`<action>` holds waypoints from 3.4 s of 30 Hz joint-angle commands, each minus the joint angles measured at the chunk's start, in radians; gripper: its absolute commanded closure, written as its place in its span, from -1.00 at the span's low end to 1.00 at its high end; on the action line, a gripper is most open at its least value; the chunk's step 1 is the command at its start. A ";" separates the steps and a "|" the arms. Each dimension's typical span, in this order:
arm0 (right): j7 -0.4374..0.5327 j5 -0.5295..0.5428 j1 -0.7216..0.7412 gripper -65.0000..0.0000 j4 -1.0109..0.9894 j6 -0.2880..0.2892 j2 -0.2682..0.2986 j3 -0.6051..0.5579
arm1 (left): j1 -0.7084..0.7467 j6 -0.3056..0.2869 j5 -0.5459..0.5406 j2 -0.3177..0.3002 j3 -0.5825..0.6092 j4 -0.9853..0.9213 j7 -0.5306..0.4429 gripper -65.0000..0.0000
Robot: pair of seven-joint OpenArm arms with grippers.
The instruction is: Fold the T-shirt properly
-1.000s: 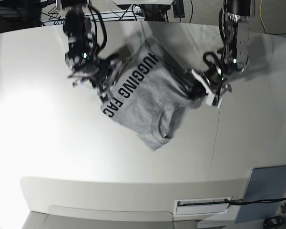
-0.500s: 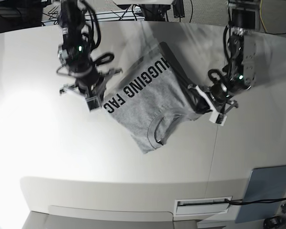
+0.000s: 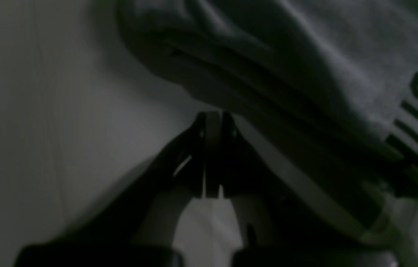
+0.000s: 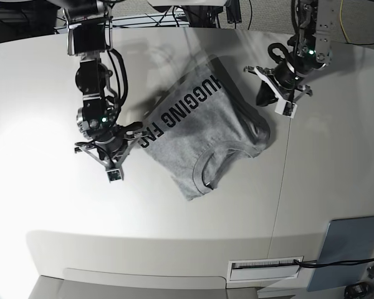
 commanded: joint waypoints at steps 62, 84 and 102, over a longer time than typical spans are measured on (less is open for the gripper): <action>-0.170 -0.078 -1.322 1.00 0.842 -0.158 0.121 0.093 | 0.745 -0.146 -0.024 -0.112 -0.238 0.237 -0.009 1.00; 0.288 -0.124 -0.692 1.00 -0.599 -0.109 0.119 0.093 | 0.238 -0.368 0.273 0.051 -0.238 -1.016 -0.483 1.00; 0.854 0.061 -0.269 1.00 -1.199 0.144 0.114 0.093 | -0.129 -0.045 0.337 0.150 -0.238 -1.408 -0.537 0.71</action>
